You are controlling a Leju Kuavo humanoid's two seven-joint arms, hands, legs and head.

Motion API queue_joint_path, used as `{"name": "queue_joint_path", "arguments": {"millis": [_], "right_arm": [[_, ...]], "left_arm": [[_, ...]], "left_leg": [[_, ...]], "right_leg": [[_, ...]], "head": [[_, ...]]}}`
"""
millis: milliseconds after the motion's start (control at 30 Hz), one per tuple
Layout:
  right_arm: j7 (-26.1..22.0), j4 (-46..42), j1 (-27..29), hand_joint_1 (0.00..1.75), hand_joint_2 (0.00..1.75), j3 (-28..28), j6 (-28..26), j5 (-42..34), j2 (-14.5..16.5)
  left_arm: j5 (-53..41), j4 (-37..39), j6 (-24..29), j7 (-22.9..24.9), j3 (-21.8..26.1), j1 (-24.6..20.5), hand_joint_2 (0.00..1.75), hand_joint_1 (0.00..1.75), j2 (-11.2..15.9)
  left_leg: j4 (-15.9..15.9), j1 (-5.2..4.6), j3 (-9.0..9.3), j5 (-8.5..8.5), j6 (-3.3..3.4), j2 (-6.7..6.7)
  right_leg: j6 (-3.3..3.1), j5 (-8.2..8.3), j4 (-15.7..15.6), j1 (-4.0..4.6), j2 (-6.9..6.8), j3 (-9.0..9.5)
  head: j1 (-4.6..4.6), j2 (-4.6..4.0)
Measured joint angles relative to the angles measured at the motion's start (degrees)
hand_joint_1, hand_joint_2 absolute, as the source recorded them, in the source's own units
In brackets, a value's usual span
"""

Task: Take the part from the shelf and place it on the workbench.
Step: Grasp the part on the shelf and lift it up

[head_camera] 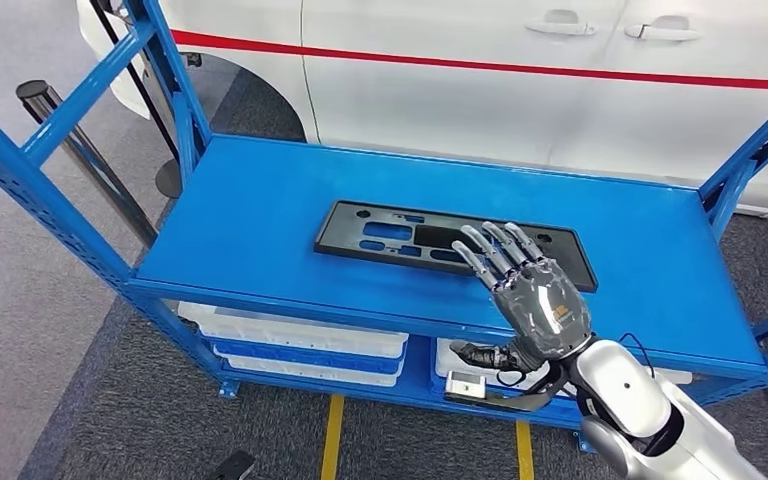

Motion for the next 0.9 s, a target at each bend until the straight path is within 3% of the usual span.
{"name": "queue_joint_path", "arguments": {"millis": [33, 67, 100, 167, 233, 300, 333, 367, 433, 500, 533, 633, 700, 767, 833, 900], "right_arm": [[-0.1, 0.3, 0.1, 0.00, 0.00, 0.0, 0.4, -0.8, 0.3], [-0.2, 0.6, 0.2, 0.00, 0.00, 0.0, 0.8, -1.6, 0.6], [-0.3, 0.9, 0.2, 0.00, 0.00, 0.0, 1.2, -2.3, 1.0], [-0.5, 1.6, 0.4, 0.00, 0.00, -0.1, 1.8, -3.5, 1.6], [-0.6, 2.2, 0.6, 0.00, 0.00, -0.2, 2.1, -4.1, 2.1], [-0.6, 2.5, 0.7, 0.00, 0.00, -0.5, 2.2, -4.4, 2.5], [-0.6, 2.6, 0.7, 0.00, 0.44, -0.6, 2.3, -4.5, 2.7], [-0.7, 2.8, 0.7, 0.00, 0.87, -0.7, 2.4, -4.7, 3.0], [-0.9, 3.1, 0.8, 0.00, 1.75, -0.7, 3.1, -5.6, 3.8], [-0.9, 3.6, 1.3, 0.00, 1.75, -0.8, 4.2, -6.6, 4.5], [-0.9, 4.0, 1.6, 0.00, 1.75, -0.8, 4.7, -6.9, 4.8], [-0.7, 6.0, 1.9, 0.00, 1.75, -0.8, 6.1, -7.1, 6.3], [-0.7, 8.0, 2.0, 0.00, 1.75, -0.8, 6.7, -6.9, 7.5], [-0.7, 10.0, 2.2, 0.00, 1.75, -0.8, 6.9, -6.7, 8.5], [-1.0, 12.1, 2.2, 0.00, 1.75, -0.7, 7.0, -6.6, 9.3], [-1.7, 14.3, 2.1, 0.00, 1.75, -0.6, 7.3, -6.6, 10.2]], "left_arm": [[0.0, 0.0, 0.0, 0.0, 0.0, 0.0, 0.00, 0.00, 0.0], [0.0, 0.0, 0.1, -0.1, 0.0, 0.0, 0.00, 0.00, 0.0], [0.0, 0.0, 0.1, -0.2, 0.0, 0.1, 0.00, 0.00, -0.1], [-0.1, 0.0, 0.4, -0.6, 0.0, 0.0, 0.00, 0.00, -0.4], [-0.1, -0.1, 0.8, -0.8, 0.1, -0.3, 0.00, 0.00, -0.6], [-0.3, -0.2, 1.1, -0.7, 0.1, -0.5, 0.00, 0.00, -0.5], [-0.4, -0.2, 1.2, -0.7, 0.1, -0.5, 0.00, 0.00, -0.5], [-0.5, -0.2, 1.3, -0.6, 0.0, -0.6, 0.00, 0.00, -0.5], [-0.6, -0.2, 1.3, -0.6, 0.0, -0.7, 0.00, 0.00, -0.5], [-0.5, -0.2, 1.3, -0.6, 0.1, -0.7, 0.00, 0.00, -0.4], [-0.4, -0.2, 1.3, -0.6, 0.2, -0.6, 0.00, 0.00, -0.4], [-0.1, -0.3, 1.2, -0.5, 0.4, -0.3, 0.00, 0.00, -0.4], [0.0, -0.3, 1.0, -0.5, 0.5, -0.5, 0.00, 0.00, -0.5], [0.0, -0.3, 1.0, -0.5, 0.7, -0.7, 0.00, 0.00, -0.5], [0.1, -0.3, 1.0, -0.5, 0.8, -0.5, 0.00, 0.00, -0.6], [0.3, -0.3, 1.0, -0.5, 1.0, -0.6, 0.00, 0.00, -0.6]], "left_leg": [[0.0, -0.30, 0.76, -0.50, 0.06, -0.07], [0.0, -0.60, 1.63, -1.06, 0.09, -0.11], [-0.1, -0.78, 2.31, -1.63, 0.12, -0.15], [-0.1, -1.00, 3.24, -2.59, -0.11, -0.23], [-0.2, -0.85, 3.82, -2.78, -0.65, -0.25], [-0.1, -0.88, 4.52, -2.74, -1.13, -0.14], [0.9, -0.89, 4.32, -2.89, -1.44, -0.06], [3.0, -0.79, 3.35, -3.47, -1.85, -0.02], [9.5, -0.01, -0.88, -5.68, -2.95, 0.06], [13.8, 0.95, -5.08, -6.96, -4.15, 0.13], [13.4, 1.43, -5.98, -5.89, -4.80, 0.19], [4.6, 2.64, -4.59, 1.29, -6.86, 0.30], [1.5, 2.66, -4.12, 2.40, -6.47, 0.38], [1.7, 2.52, -4.44, 2.13, -4.85, 0.42], [1.7, 2.69, -4.56, 2.65, -4.31, 0.28], [1.6, 2.73, -4.59, 2.77, -4.20, 0.06]], "right_leg": [[-0.43, 1.68, -0.9, 0.26, 0.01, -0.67], [-1.12, 4.43, -3.8, 0.65, 0.02, -0.39], [-2.11, 7.58, -7.6, 1.21, 0.05, 0.30], [-3.79, 11.13, -13.1, 2.09, 0.10, 1.55], [-4.41, 11.16, -14.9, 2.55, 0.15, 2.27], [-4.47, 11.21, -16.7, 2.16, 0.13, 4.08], [-4.50, 11.17, -17.5, 1.78, 0.05, 5.20], [-4.42, 11.13, -18.3, 1.31, 0.01, 6.17], [-4.15, 10.77, -18.9, 0.77, -0.06, 7.09], [-3.48, 10.20, -18.8, 0.18, -0.04, 7.43], [-3.01, 9.84, -18.6, -0.20, 0.00, 7.62], [-1.21, 8.48, -17.3, -1.31, 0.20, 8.03], [-0.13, 7.82, -16.2, -1.29, 0.21, 7.55], [0.45, 7.53, -15.9, -1.07, 0.13, 7.24], [0.22, 7.57, -16.1, -1.09, 0.14, 7.45], [-0.45, 7.77, -16.5, -1.08, 0.18, 7.66]], "head": [[0.00, 0.00], [-0.01, 0.00], [0.00, 0.00], [-0.16, 0.00], [-0.31, 0.01], [-0.28, 0.01], [-0.32, 0.01], [-0.38, 0.01], [-0.51, 0.01], [-0.55, 0.01], [-0.56, 0.00], [-0.62, -0.01], [-0.68, 0.00], [-0.67, 0.01], [-0.60, 0.01], [-0.55, 0.00]]}}
